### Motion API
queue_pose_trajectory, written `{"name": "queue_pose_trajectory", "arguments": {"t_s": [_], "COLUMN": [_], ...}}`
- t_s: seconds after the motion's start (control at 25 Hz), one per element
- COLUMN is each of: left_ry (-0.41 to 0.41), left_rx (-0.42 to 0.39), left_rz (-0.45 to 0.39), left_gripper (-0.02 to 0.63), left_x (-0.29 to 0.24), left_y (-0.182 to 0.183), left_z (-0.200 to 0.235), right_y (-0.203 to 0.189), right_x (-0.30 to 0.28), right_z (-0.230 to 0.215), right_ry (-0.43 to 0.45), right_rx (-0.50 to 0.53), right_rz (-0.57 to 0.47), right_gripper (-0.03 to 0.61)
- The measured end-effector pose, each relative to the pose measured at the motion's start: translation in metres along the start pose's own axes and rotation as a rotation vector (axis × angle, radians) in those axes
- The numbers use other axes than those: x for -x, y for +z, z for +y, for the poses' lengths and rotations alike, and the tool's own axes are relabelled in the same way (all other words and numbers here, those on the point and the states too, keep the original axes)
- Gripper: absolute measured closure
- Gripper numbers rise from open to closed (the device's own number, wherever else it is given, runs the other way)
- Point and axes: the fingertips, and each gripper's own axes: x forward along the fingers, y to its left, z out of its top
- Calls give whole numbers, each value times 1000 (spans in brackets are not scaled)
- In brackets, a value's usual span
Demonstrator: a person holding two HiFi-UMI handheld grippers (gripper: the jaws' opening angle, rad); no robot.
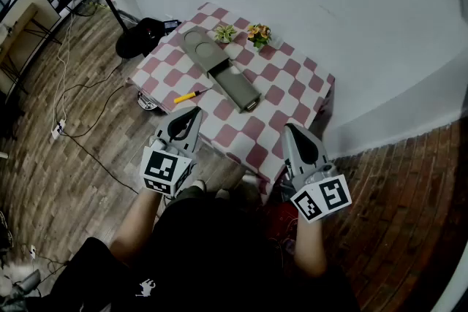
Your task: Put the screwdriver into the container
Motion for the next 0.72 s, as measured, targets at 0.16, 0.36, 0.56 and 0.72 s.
{"name": "queue_pose_trajectory", "arguments": {"t_s": [0.16, 0.36, 0.56, 0.72], "left_ry": [5, -52, -143, -201], "left_rx": [3, 2, -56, -158], "left_rz": [27, 173, 325, 493], "left_gripper": [612, 611, 474, 451], "left_x": [-4, -22, -53, -85], "left_y": [-9, -51, -96, -155], "left_z": [5, 14, 27, 50], "right_y": [-3, -24, -78, -111], "right_x": [-3, -18, -53, -86], "right_z": [-6, -12, -19, -25], "right_ry": [-9, -8, 0, 0], "right_rx": [-4, -28, -20, -9], "right_rz": [-9, 33, 157, 234], "right_gripper": [577, 577, 577, 577]}}
